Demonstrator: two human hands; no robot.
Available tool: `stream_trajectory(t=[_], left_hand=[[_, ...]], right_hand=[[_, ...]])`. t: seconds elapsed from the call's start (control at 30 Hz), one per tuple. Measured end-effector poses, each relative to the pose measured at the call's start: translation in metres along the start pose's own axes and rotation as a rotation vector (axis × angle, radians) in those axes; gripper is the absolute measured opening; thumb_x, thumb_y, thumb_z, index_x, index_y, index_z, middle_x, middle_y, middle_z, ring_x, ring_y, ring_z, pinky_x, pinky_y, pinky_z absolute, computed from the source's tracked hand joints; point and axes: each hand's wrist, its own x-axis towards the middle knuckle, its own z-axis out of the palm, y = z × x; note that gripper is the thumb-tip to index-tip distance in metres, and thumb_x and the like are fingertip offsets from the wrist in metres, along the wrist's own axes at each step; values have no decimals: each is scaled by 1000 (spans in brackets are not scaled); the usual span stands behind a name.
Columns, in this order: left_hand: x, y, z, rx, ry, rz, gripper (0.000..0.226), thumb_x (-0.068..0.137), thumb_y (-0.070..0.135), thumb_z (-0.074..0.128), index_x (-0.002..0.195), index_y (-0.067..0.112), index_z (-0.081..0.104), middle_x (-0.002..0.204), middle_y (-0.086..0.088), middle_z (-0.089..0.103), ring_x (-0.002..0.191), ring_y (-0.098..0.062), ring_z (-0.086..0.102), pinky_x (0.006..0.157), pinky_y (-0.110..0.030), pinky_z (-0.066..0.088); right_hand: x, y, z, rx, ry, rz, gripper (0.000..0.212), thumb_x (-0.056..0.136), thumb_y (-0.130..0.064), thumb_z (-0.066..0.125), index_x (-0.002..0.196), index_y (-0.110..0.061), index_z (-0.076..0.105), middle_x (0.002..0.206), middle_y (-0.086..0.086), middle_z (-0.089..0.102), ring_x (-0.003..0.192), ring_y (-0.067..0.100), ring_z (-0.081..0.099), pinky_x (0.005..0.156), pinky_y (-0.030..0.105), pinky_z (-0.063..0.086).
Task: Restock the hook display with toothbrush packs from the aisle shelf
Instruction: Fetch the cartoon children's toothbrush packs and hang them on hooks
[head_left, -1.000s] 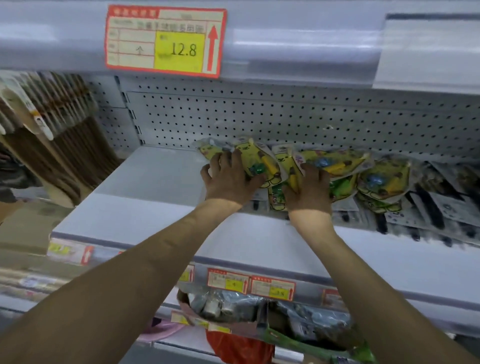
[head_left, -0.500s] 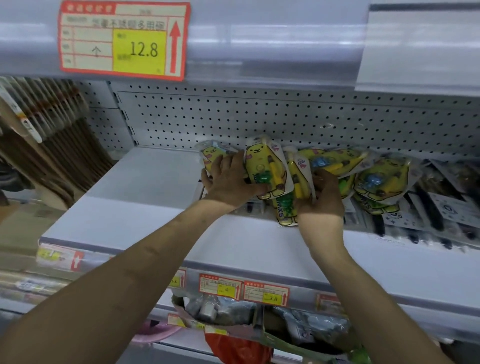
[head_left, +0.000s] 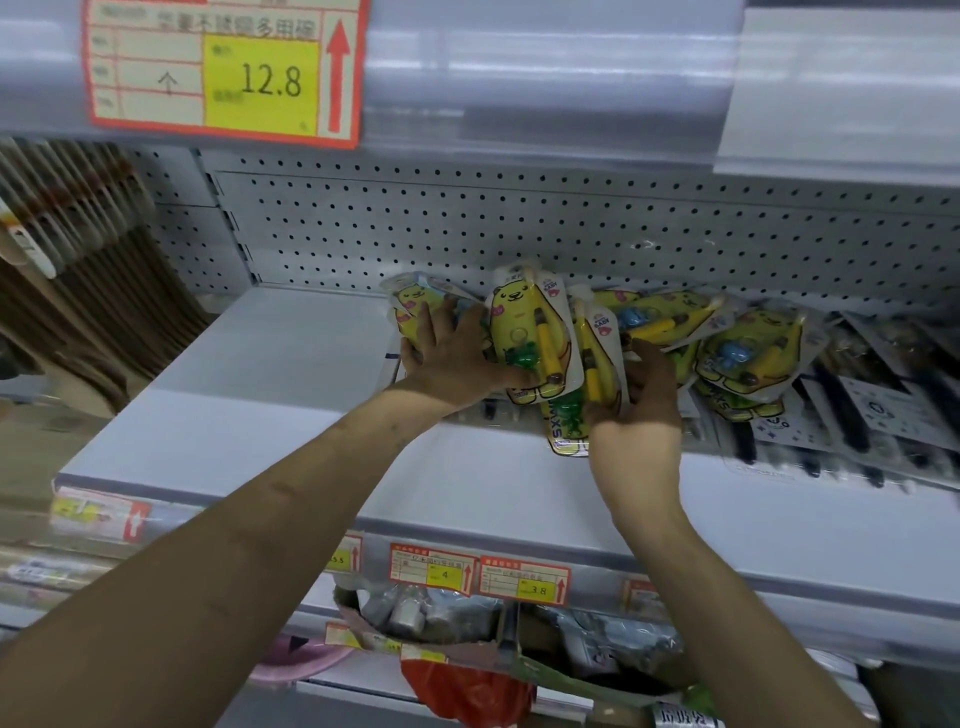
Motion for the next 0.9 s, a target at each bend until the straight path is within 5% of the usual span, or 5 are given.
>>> stream_trajectory(t=[0.3, 0.6, 0.83, 0.9], left_hand=[[-30, 8, 10, 31, 138, -44, 81, 75, 66, 80, 142, 35, 48, 147, -9, 26, 139, -35, 26, 111, -46, 25], [-32, 18, 16, -102, 26, -90, 75, 82, 52, 76, 147, 34, 42, 150, -12, 44, 141, -40, 34, 112, -53, 32], [-25, 15, 22, -550, 28, -170, 81, 39, 50, 82, 110, 46, 43, 112, 3, 73, 115, -33, 65, 91, -55, 56], [-36, 20, 14, -675, 0, -130, 78, 51, 33, 92, 117, 37, 50, 109, 2, 75, 104, -25, 72, 80, -43, 63]], right_hand=[[-6, 2, -2, -3, 7, -10, 69, 88, 6, 62, 145, -30, 48, 135, -2, 63, 124, 18, 63, 101, 47, 57], [-13, -3, -3, -14, 1, -19, 72, 80, -5, 56, 145, -33, 47, 139, 1, 60, 129, 21, 60, 105, 48, 54], [-15, -3, -4, -2, 8, 35, 74, 78, -1, 56, 145, -31, 48, 137, 2, 61, 127, 22, 61, 105, 48, 55], [-16, -4, -7, 29, 9, 75, 72, 80, 5, 56, 143, -28, 51, 135, 1, 64, 125, 21, 63, 105, 48, 55]])
